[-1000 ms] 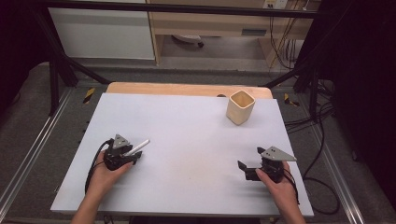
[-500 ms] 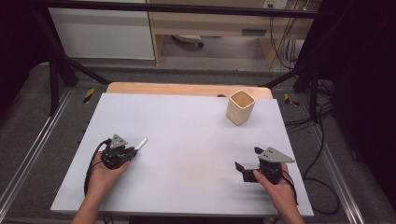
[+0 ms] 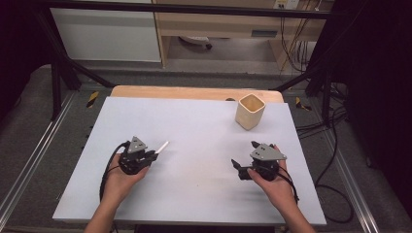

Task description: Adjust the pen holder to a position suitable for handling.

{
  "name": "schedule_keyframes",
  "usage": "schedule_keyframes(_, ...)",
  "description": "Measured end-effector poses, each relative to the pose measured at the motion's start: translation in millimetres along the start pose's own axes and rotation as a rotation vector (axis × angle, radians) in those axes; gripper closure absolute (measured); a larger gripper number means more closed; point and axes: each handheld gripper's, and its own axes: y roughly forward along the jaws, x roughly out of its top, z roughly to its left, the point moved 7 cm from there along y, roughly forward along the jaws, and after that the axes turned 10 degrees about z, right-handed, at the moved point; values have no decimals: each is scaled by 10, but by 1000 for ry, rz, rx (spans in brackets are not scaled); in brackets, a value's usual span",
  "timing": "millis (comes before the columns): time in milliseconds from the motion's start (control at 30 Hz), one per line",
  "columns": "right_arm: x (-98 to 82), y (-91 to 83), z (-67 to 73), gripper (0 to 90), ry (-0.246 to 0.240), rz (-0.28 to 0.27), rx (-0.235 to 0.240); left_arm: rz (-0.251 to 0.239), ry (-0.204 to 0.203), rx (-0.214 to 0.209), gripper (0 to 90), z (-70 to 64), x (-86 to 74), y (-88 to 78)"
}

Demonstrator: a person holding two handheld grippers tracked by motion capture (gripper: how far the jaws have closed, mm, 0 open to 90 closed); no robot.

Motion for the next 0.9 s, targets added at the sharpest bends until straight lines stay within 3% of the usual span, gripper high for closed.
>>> schedule_keyframes(167,-42,86,122,70,11,-6,12,6,59,-53,793,-349,187,76)
schedule_keyframes(267,-97,90,189,65,-18,13,12,10,95,-75,793,-569,217,146)
schedule_keyframes(700,-178,134,327,64,-128,49,-2,36,161,-141,793,-875,160,178)
schedule_keyframes(900,-163,182,491,51,-248,74,-10,30,166,-169,793,-972,181,184)
